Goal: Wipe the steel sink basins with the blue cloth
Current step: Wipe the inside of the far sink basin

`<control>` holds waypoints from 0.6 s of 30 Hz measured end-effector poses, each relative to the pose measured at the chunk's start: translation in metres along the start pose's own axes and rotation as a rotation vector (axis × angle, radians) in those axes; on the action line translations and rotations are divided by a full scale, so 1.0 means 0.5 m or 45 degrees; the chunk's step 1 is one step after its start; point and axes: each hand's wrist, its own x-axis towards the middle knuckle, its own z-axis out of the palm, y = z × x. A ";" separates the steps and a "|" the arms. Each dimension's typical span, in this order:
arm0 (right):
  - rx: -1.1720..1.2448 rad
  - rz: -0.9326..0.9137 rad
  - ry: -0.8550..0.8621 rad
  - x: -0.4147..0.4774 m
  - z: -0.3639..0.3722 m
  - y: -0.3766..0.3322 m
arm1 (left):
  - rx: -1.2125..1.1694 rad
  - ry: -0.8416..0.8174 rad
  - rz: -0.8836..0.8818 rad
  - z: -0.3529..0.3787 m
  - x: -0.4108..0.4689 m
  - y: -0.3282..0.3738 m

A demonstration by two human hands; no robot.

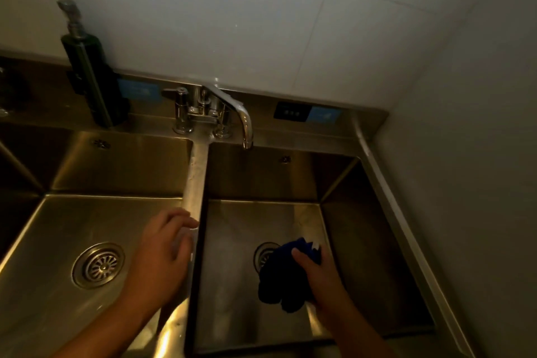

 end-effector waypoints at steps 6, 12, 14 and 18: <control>-0.374 0.185 -0.052 0.126 -0.096 0.046 | -0.007 -0.205 0.084 0.137 0.004 0.060; -1.141 0.463 -0.468 0.285 -0.173 0.109 | 0.115 -0.511 -0.164 0.325 0.021 0.012; -1.354 0.494 -0.532 0.325 -0.196 0.129 | 0.198 -0.583 -0.263 0.374 0.022 -0.018; -1.609 0.448 -0.328 0.363 -0.225 0.179 | 0.429 -0.670 -0.418 0.448 0.018 -0.086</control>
